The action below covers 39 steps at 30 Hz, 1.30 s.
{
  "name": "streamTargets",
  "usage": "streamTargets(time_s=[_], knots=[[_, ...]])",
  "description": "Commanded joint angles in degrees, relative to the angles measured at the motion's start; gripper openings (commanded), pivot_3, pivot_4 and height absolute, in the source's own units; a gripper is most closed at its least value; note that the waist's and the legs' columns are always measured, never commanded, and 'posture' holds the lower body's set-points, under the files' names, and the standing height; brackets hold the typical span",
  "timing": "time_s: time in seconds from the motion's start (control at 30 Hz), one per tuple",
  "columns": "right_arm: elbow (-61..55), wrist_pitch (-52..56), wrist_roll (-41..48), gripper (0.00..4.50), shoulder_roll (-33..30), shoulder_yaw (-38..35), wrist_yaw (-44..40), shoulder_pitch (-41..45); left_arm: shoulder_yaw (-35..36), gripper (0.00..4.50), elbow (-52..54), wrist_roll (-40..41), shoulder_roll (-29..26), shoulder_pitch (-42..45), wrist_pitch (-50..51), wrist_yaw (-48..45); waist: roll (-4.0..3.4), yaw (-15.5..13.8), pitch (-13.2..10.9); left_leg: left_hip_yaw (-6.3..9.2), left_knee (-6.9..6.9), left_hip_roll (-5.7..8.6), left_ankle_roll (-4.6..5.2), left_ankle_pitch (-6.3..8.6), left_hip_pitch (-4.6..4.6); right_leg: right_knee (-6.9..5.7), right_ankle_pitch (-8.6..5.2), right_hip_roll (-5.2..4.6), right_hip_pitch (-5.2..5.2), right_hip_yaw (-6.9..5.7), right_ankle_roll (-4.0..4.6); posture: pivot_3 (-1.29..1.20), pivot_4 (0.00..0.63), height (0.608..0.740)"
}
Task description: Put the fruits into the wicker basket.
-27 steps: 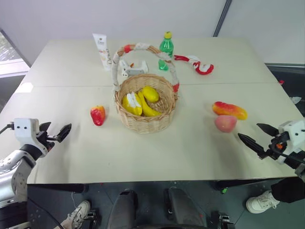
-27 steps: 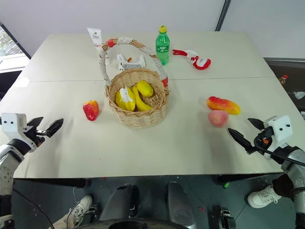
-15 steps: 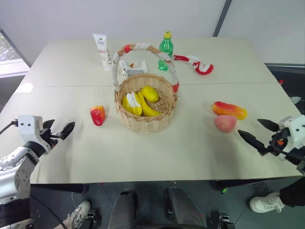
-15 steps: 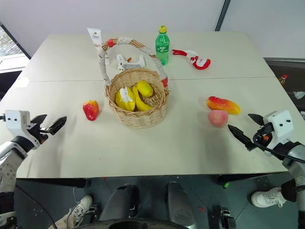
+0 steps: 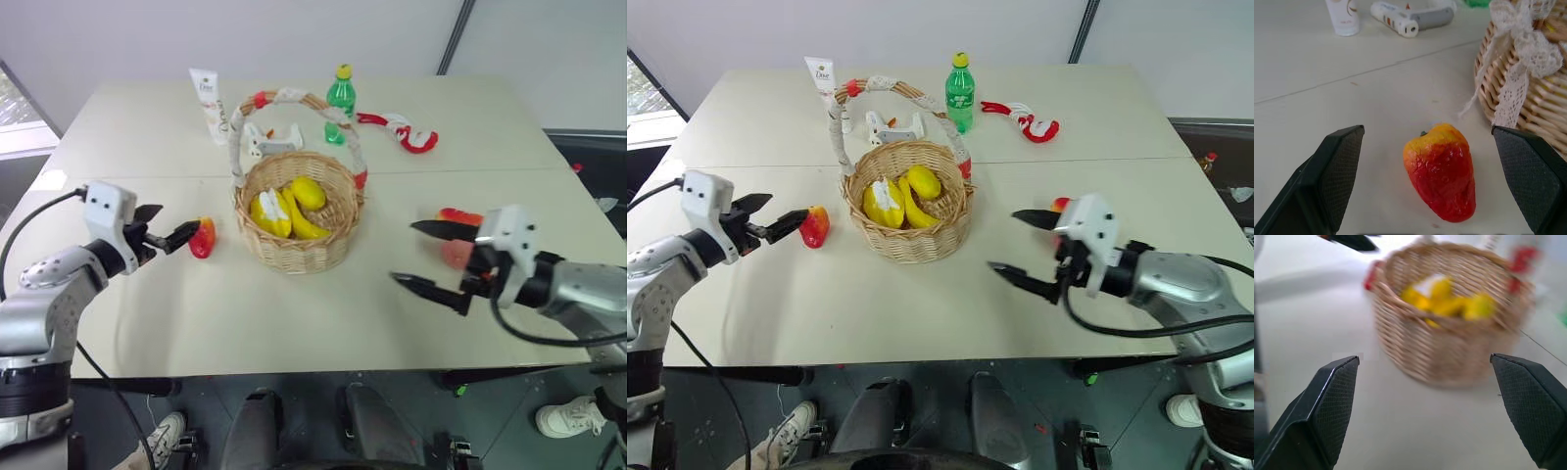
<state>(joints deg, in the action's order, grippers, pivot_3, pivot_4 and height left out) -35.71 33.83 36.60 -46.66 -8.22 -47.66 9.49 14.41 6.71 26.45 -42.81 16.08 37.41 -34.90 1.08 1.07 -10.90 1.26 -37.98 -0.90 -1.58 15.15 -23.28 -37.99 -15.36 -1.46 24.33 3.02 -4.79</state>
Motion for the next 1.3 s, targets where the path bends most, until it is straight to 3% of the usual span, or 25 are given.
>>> streamTargets(time_s=[0.03, 0.47, 0.57, 0.67, 0.7, 0.77, 0.93, 1.07, 1.17, 1.3], knots=[[-2.8, -0.9, -1.7, 4.47, 1.4, 5.5, 0.5, 4.1, -3.7, 4.5, -0.7, -1.3, -0.3, 4.5, 4.5, 0.8, 0.0, -0.2, 0.0, 0.03, -0.01, 0.0, 0.0, 0.0, 0.0, 0.0, 0.0, 0.0, 0.0, 0.0, 0.0, 0.0, 0.15, 0.74], [-0.9, -4.1, -6.1, 4.47, 4.8, 10.9, 0.6, 8.1, -10.8, 4.5, -7.2, -6.6, 4.3, 13.3, 15.3, 7.5, 0.03, 0.0, 0.0, 0.29, -0.06, 0.04, 0.0, 0.0, -0.04, -0.05, 0.0, -0.01, 0.01, -0.07, 0.0, 0.0, 0.15, 0.74], [-0.5, -4.6, -7.0, 4.5, 5.4, 11.5, 0.7, 8.2, -11.5, 3.58, -7.8, -7.6, 4.9, 13.7, 14.9, 8.0, 0.03, -0.1, 0.0, 0.3, -0.06, 0.05, 0.0, 0.0, -0.05, -0.04, 0.0, -0.01, 0.01, -0.07, 0.0, 0.0, 0.15, 0.74], [-0.5, -4.7, -7.5, 4.5, 5.8, 11.9, 0.8, 8.3, -11.6, 2.2, -7.7, -7.9, 5.1, 14.1, 15.2, 7.6, 0.03, -0.1, 0.0, 0.3, -0.06, 0.05, 0.0, 0.0, -0.05, -0.05, 0.0, -0.02, 0.01, -0.08, 0.0, 0.0, 0.15, 0.74], [-0.5, -4.8, -7.6, 4.5, 5.9, 12.0, 0.9, 8.3, -11.7, 2.01, -7.6, -8.2, 4.8, 14.1, 15.5, 7.7, 0.03, -0.1, 0.0, 0.3, -0.06, 0.05, 0.0, 0.0, -0.05, -0.05, 0.0, -0.02, 0.01, -0.08, 0.0, 0.0, 0.15, 0.74], [-0.4, -4.9, -7.9, 4.5, 6.0, 12.0, 1.0, 8.4, -11.4, 1.98, -7.3, -8.6, 4.2, 14.0, 15.8, 7.7, 0.03, -0.1, 0.0, 0.3, -0.07, 0.05, 0.0, 0.0, -0.05, -0.05, 0.0, -0.02, 0.01, -0.07, 0.0, 0.0, 0.15, 0.74], [1.8, -5.5, -8.3, 4.5, 4.6, 9.1, 0.3, 8.5, -1.9, 1.98, 2.2, -1.4, 2.4, 10.2, 13.7, 2.4, 0.03, -0.1, 0.0, 0.3, -0.06, -0.01, 0.0, 0.0, -0.06, -0.05, 0.0, -0.05, 0.04, -0.07, 0.01, 0.0, 0.15, 0.74], [5.7, -6.6, -9.4, 4.5, 2.6, 5.6, -0.3, 7.4, -2.2, 1.98, 17.5, 5.7, 0.2, 8.9, 11.9, -5.9, 0.05, -0.5, 0.0, 0.3, -0.07, -0.01, 0.0, 0.0, -0.1, -0.03, 0.0, -0.16, 0.04, -0.08, 0.01, 0.0, 0.15, 0.74], [8.5, -7.7, -10.8, 4.5, 1.6, 4.1, -0.1, 6.7, -11.7, 1.98, 16.3, 3.5, 8.4, 19.7, 13.4, -0.3, 0.04, -1.6, 0.0, 0.29, -0.11, 0.12, 0.0, -0.01, -0.07, 0.0, 0.0, -0.22, -0.11, -0.1, 0.0, 0.0, 0.15, 0.74], [8.3, -7.4, -11.4, 4.5, 1.9, 3.1, 1.0, 6.1, -17.5, 1.98, 8.7, -0.9, 16.0, 27.3, 13.8, 5.0, 0.07, -1.2, 0.0, 0.22, -0.23, 0.28, 0.08, 0.04, -0.08, 0.03, 0.02, -0.13, -0.21, -0.07, -0.05, 0.0, 0.15, 0.74]])
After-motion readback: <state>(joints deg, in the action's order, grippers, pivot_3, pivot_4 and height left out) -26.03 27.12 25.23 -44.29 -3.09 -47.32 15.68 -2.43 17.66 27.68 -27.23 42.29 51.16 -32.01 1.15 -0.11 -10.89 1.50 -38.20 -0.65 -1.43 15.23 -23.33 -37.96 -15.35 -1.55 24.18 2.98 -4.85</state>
